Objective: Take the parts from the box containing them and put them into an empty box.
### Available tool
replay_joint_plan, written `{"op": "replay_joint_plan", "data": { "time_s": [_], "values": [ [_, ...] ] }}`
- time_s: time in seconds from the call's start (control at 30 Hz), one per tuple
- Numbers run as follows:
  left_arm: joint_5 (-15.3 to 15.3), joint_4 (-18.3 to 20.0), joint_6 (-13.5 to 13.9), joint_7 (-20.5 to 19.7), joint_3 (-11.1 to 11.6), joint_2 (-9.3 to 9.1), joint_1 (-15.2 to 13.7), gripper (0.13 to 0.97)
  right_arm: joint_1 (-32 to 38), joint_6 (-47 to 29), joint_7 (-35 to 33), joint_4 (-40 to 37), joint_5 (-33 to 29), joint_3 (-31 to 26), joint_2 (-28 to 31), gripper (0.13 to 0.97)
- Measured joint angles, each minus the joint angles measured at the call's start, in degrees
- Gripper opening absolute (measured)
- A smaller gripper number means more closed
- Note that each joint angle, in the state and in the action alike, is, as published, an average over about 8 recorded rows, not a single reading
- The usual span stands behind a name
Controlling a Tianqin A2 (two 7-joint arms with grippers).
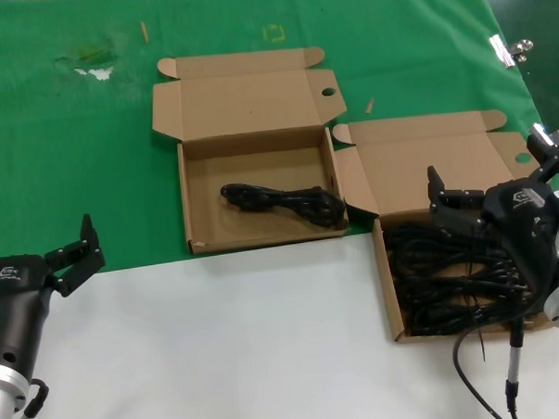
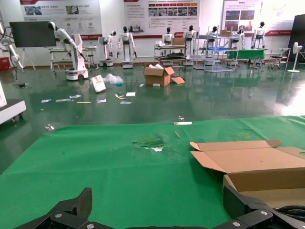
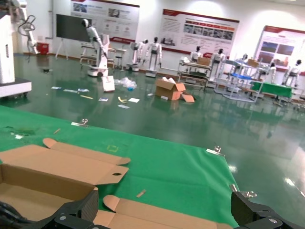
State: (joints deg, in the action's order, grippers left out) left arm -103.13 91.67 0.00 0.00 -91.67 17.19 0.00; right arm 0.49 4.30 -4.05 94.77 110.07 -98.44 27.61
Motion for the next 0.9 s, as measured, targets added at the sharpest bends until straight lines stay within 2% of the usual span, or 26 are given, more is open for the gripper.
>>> {"op": "replay_joint_plan", "data": {
  "time_s": [0.47, 0.9],
  "values": [
    [0.0, 0.0, 0.0, 0.0, 0.0, 0.0, 0.0, 0.966, -0.4, -3.3, 3.2, -2.4, -5.4, 5.3, -8.1, 0.966],
    [0.0, 0.0, 0.0, 0.0, 0.0, 0.0, 0.0, 0.966, -0.4, -3.6, 3.4, -2.6, -5.9, 5.7, -8.8, 0.966]
  ]
}}
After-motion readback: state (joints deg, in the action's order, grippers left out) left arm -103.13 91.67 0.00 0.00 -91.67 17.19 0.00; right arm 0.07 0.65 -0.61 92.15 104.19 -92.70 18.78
